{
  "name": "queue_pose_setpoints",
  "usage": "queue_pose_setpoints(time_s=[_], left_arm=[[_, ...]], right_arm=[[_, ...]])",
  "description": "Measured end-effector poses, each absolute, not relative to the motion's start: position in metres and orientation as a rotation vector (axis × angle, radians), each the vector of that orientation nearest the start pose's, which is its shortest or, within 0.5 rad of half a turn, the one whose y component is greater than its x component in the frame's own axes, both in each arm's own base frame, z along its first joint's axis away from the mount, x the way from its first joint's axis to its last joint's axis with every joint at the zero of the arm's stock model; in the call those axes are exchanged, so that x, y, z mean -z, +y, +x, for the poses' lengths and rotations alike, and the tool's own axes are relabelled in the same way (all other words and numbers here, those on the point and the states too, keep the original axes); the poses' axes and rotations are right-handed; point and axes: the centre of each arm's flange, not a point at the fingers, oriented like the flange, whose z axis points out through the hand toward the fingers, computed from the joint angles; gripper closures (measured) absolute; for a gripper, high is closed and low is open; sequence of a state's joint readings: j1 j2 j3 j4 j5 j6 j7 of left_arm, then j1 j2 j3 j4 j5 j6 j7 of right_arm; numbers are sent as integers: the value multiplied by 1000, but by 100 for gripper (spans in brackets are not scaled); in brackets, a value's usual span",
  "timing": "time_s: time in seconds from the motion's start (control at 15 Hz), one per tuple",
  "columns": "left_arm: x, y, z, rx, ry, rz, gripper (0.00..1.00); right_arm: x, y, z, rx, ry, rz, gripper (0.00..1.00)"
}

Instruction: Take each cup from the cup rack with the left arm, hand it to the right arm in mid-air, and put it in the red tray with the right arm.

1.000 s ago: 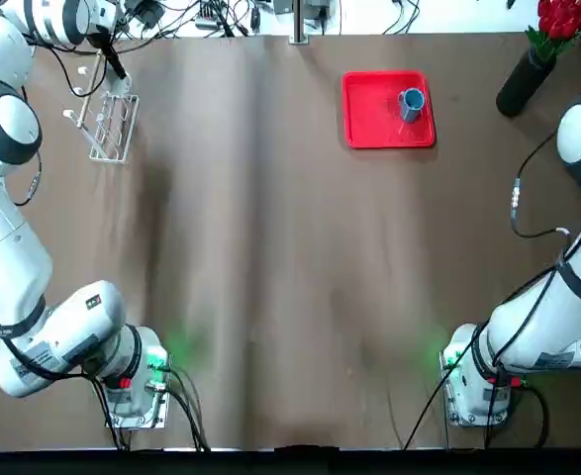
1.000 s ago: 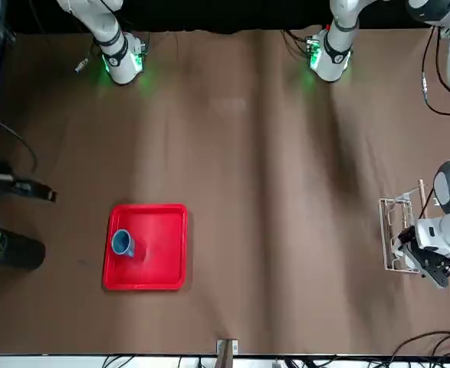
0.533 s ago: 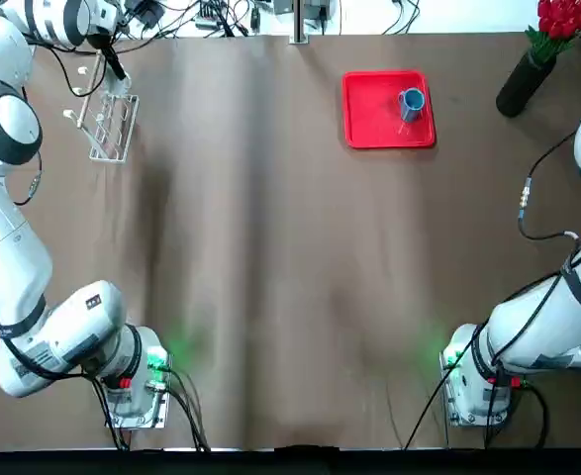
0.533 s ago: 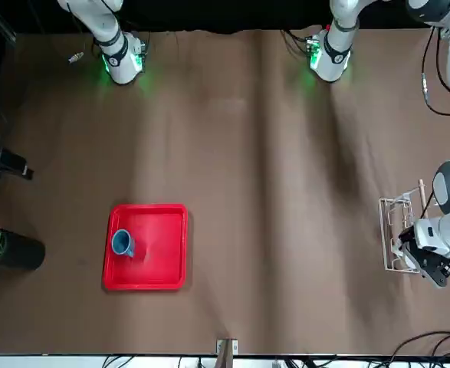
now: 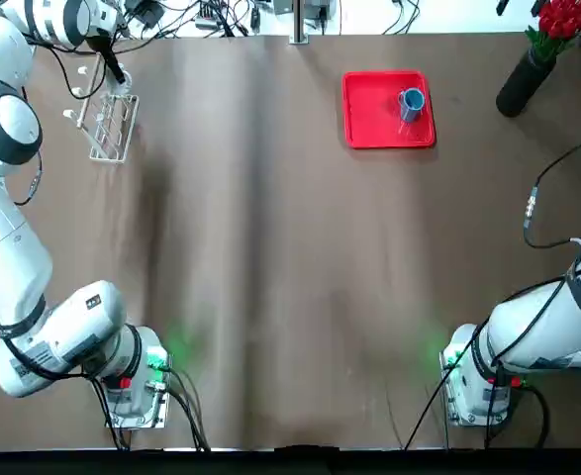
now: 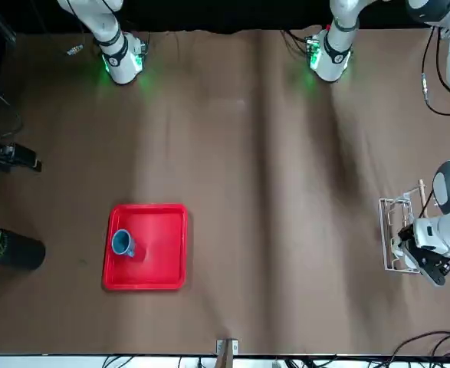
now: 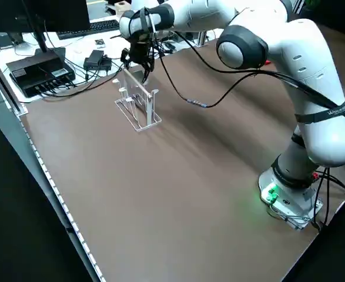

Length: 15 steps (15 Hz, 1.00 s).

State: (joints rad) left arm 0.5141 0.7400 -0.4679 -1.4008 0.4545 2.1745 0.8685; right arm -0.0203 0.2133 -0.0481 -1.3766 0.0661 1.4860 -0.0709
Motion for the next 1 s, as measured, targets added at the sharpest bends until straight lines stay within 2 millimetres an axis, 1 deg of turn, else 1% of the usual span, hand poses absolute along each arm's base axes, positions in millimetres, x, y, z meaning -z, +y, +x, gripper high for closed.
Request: queue_pose_setpoints(time_s=[0.2, 0.33, 0.6, 1.0], left_arm=[[-311, 127, 727, 89, 1347, -2697, 0], [-311, 127, 726, 79, 1343, -2702, 0], [-310, 122, 725, 55, 1349, -2707, 0], [-310, 121, 725, 48, 1352, -2705, 0]], right_arm=[[-579, -23, 609, -165, -30, -3073, 0], [-579, -23, 609, -164, -33, -3073, 0], [-579, -33, 609, -162, -23, -3072, 0], [-582, -51, 606, -153, -35, -3071, 0]])
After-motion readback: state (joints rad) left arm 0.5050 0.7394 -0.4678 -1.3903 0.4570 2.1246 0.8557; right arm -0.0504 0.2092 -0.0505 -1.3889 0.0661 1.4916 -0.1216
